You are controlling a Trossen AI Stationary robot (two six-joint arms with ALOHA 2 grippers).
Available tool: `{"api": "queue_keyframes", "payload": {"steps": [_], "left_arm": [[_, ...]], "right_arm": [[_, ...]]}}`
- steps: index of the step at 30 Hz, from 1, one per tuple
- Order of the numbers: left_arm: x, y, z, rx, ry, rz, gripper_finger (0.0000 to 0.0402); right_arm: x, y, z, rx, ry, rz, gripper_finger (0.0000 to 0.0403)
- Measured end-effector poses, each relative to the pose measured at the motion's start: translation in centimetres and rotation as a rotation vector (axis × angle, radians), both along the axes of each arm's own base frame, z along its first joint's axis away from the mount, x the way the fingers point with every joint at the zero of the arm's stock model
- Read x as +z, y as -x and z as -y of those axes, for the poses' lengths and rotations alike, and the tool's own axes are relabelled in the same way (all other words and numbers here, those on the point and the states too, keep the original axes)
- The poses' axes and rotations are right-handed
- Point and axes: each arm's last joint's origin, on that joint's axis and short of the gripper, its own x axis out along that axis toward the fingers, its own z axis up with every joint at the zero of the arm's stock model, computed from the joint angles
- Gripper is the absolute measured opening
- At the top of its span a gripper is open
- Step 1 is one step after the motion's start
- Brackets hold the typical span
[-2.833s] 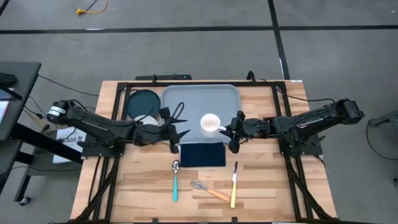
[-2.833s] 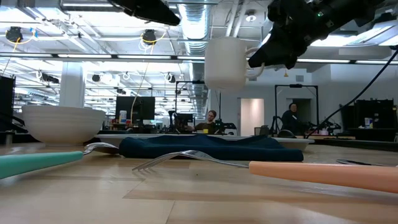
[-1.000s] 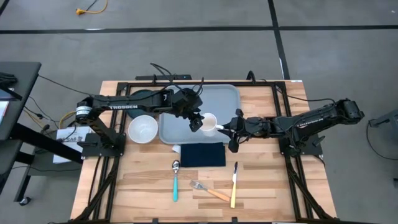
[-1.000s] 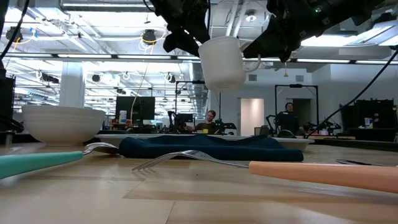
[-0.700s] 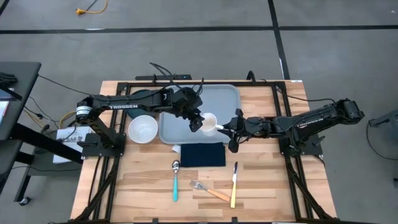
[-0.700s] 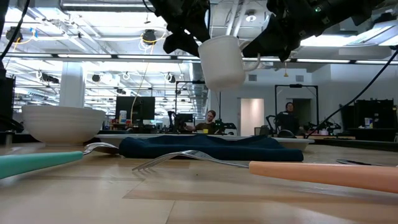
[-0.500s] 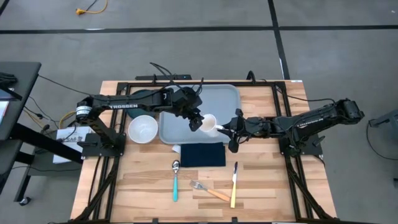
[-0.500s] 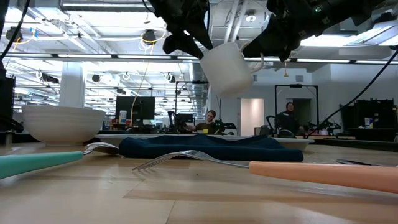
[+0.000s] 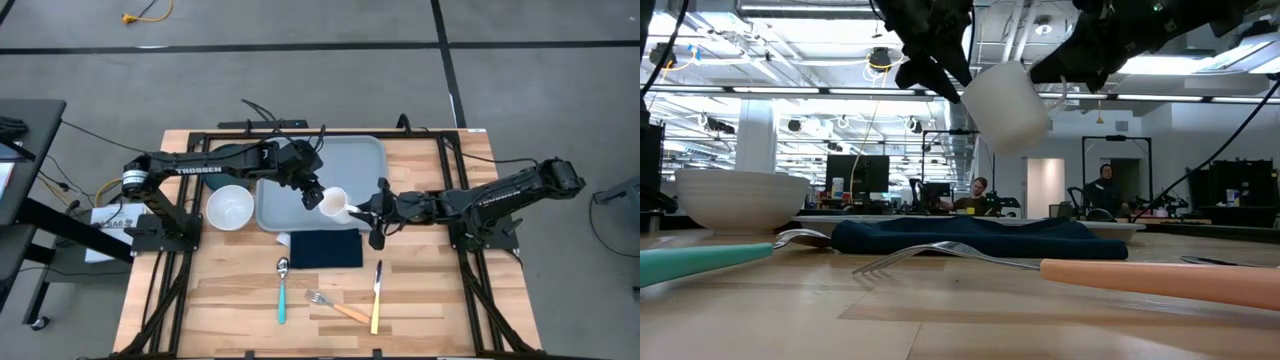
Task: Set up tray
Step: Put the white cup on the top left of the gray serving tray
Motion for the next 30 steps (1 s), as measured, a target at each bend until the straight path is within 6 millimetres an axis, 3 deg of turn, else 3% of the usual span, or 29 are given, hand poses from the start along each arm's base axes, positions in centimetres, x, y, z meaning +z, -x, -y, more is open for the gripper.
{"api": "queue_keyframes", "payload": {"steps": [7,16,30], "left_arm": [[-1.6,0.3,-0.5,0.004,0.087,-0.015,0.0187],[-1.0,-0.3,-0.6,-0.039,0.113,0.077,0.0187],[-1.4,0.0,-0.5,-0.035,0.101,0.019,0.0187]], "right_arm": [[0.2,-0.1,-0.3,0.018,0.018,0.015,0.0044],[0.4,-0.1,-0.3,0.035,0.031,0.017,0.0032],[0.3,0.0,-0.5,0.034,0.030,0.002,0.0032]]}}
